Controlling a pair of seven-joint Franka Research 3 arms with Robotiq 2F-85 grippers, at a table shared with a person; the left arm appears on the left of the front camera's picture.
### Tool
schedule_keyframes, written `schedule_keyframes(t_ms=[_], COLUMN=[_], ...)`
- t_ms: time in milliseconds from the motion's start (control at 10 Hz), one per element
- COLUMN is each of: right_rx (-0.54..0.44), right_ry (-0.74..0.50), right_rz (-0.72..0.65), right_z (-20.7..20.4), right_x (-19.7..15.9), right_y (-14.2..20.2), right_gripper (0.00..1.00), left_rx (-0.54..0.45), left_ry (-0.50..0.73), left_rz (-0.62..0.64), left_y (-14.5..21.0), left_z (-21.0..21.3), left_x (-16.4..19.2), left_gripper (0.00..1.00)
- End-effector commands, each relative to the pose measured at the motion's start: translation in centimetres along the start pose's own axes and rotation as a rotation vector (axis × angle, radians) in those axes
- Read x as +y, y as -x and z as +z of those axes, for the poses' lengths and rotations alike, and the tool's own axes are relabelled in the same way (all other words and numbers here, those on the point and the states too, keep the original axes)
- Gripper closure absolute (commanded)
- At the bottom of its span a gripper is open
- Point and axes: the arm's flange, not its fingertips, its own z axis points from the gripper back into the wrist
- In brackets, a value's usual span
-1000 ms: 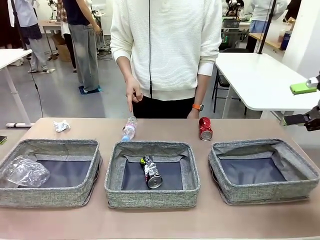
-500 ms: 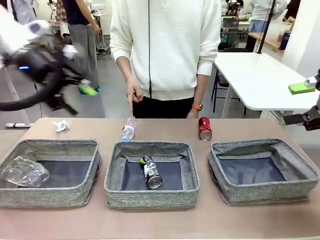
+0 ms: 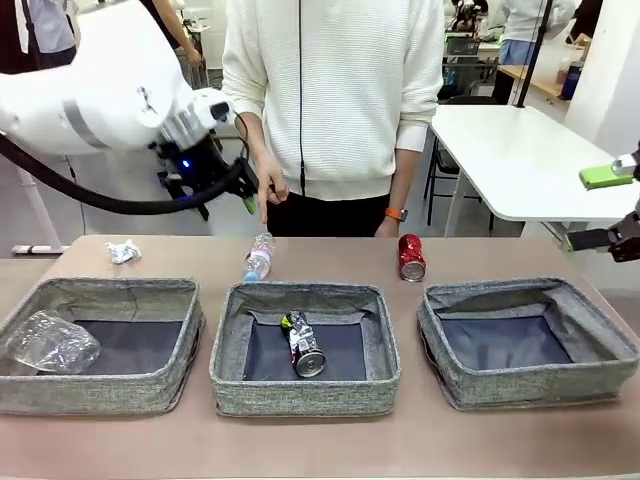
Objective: Sort the waste into the appropriate baskets.
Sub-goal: Pick up the waste item pointed out by the person.
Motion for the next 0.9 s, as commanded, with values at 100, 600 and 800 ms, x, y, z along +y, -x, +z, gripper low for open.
schedule_keyframes(t_ms=[100,600,800], right_rx=[-0.010,-0.010,-0.010], right_ry=[-0.005,-0.005,-0.005], right_rz=[0.014,0.014,0.014], right_z=[-0.3,-0.3,-0.3], right_x=[0.3,0.3,0.3], right_y=[-0.4,-0.4,-0.4], right_gripper=[0.00,0.00,0.00], left_rx=[-0.022,-0.082,-0.110], left_ry=[0.004,-0.069,-0.113], left_rz=[-0.014,0.027,0.052], left_y=[-0.1,-1.9,-3.2], left_z=[2.0,-8.8,-11.2], left_x=[-0.2,-0.8,-0.1], left_gripper=[0.00,0.00,0.00])
